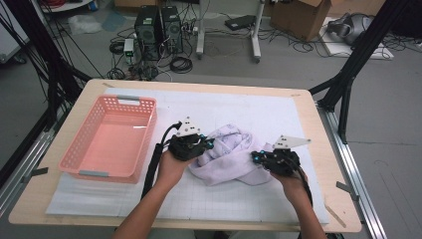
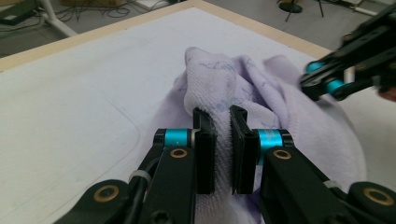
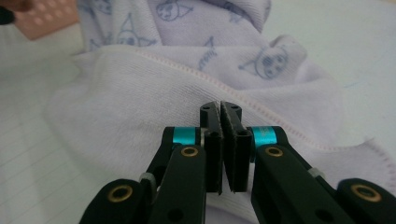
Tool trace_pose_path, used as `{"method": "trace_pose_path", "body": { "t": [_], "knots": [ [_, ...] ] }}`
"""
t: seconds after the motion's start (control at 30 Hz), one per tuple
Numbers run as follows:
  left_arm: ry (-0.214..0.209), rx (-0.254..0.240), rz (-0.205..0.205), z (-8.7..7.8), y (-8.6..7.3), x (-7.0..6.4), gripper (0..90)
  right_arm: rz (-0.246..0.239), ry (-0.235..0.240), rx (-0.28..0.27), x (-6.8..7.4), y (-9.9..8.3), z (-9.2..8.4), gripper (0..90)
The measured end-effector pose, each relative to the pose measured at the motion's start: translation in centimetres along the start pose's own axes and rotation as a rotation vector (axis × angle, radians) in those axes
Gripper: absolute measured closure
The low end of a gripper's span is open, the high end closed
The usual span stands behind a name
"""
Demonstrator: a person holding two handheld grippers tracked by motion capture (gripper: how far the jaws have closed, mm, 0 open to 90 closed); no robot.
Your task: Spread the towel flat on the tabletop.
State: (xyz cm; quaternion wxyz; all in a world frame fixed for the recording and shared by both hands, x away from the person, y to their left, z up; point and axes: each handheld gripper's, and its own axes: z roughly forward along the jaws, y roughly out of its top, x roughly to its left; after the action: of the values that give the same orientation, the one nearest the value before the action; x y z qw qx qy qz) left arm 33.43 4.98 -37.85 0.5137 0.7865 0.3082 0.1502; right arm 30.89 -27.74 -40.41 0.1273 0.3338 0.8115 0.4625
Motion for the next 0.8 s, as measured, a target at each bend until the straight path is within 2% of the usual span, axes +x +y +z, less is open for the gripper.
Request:
{"method": "trace_pose_path", "body": {
  "t": [0.07,0.3,0.43,0.47,0.6,0.63,0.67,0.7,0.8],
  "knots": [
    [0.009,-0.008,-0.018,-0.4,-0.5,0.3,81.8,0.004,0.01,-0.017,0.2,-0.7,-1.4,88.2],
    [0.041,-0.024,-0.069,-1.6,-2.5,1.1,81.6,-0.056,0.028,-0.007,2.4,-3.2,-5.2,88.6],
    [0.059,-0.046,-0.086,-2.6,-3.1,1.5,81.6,-0.095,0.018,0.024,3.8,-4.6,-6.5,88.7],
    [0.068,-0.053,-0.091,-2.8,-3.3,1.6,81.7,-0.091,0.018,0.035,4.0,-5.1,-6.8,88.7],
    [0.071,-0.062,-0.104,-3.3,-3.9,1.8,81.6,-0.096,0.059,0.104,5.0,-6.2,-7.0,88.3],
    [0.074,-0.061,-0.1,-3.3,-4.0,1.7,81.6,-0.115,0.059,0.1,5.2,-6.2,-7.0,87.6],
    [0.07,-0.064,-0.102,-3.4,-4.2,1.7,81.6,-0.135,0.043,0.073,5.4,-5.9,-7.2,79.5],
    [0.068,-0.064,-0.101,-3.4,-4.4,1.7,81.6,-0.128,0.014,0.029,5.3,-5.3,-7.3,69.9],
    [0.063,-0.069,-0.107,-3.5,-4.7,1.6,81.6,-0.086,-0.048,-0.047,4.3,-3.3,-6.8,56.2]
  ]
}}
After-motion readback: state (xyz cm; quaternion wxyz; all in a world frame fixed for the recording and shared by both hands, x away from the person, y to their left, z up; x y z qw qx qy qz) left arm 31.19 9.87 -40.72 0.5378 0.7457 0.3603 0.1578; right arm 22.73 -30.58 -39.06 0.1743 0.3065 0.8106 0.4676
